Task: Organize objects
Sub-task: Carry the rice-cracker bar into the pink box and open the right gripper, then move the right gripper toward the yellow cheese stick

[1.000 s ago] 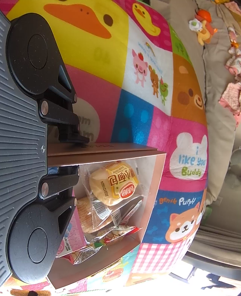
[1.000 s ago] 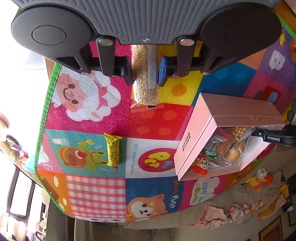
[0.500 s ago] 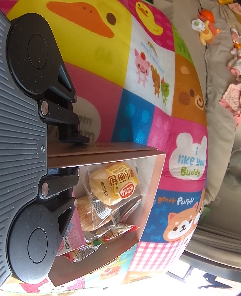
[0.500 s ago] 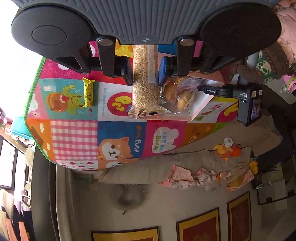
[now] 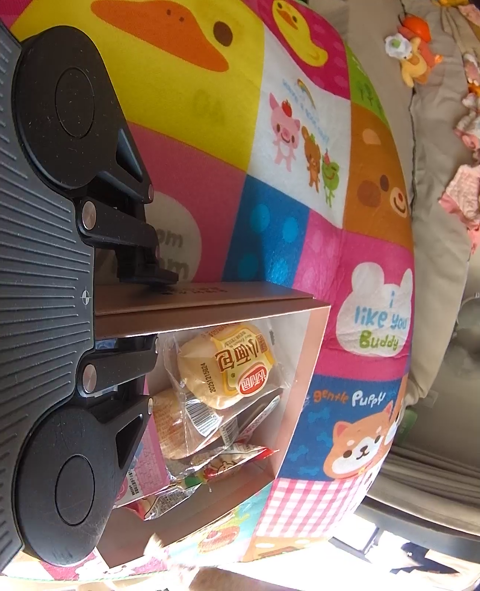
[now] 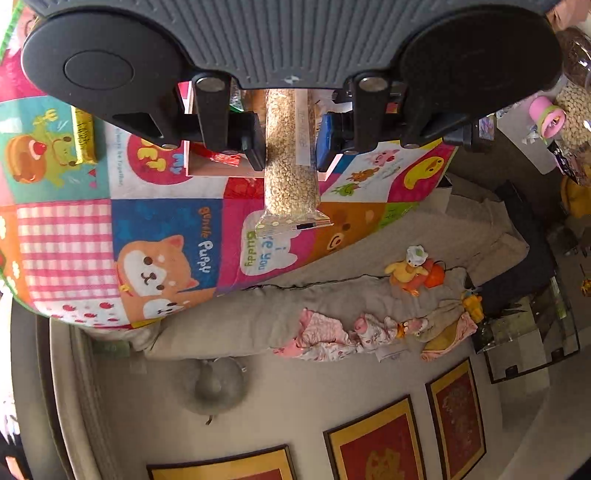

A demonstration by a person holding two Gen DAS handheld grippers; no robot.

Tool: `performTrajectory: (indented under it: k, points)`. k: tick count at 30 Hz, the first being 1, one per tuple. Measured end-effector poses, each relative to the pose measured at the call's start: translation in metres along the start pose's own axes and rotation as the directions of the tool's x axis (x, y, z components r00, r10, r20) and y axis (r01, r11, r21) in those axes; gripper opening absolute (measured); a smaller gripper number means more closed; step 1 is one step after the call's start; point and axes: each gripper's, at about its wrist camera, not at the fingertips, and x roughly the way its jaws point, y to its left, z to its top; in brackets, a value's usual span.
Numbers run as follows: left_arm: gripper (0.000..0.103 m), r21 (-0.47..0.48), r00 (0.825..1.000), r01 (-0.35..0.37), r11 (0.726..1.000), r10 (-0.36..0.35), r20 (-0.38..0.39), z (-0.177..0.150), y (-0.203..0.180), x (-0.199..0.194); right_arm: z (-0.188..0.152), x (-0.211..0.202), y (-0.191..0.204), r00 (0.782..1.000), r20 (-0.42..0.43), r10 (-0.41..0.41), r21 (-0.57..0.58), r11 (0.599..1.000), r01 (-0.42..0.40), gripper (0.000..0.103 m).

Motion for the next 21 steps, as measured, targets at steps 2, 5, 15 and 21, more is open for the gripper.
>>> performTrajectory:
  k: [2,5,15,21]
  points:
    - [0.019,0.001,1.000,0.001,1.000,-0.001,-0.002,0.001,0.000,0.000,0.003,0.020,-0.001,1.000,-0.005,0.010,0.041,0.999,-0.010,0.029]
    - [0.019,0.003,1.000,0.005,1.000,-0.005,-0.003,0.001,0.001,0.000,0.004,0.050,-0.006,0.999,-0.044,0.013,0.078,0.997,-0.010,0.038]
    - [0.019,-0.005,1.000,0.004,1.000,-0.004,0.003,0.000,0.001,0.000,-0.026,0.049,-0.056,0.978,-0.066,-0.199,0.070,0.977,0.203,0.062]
    - [0.019,-0.016,1.000,-0.007,1.000,0.007,0.000,0.001,-0.001,0.000,-0.065,0.035,-0.116,0.910,-0.127,-0.396,0.021,0.916,0.401,0.066]
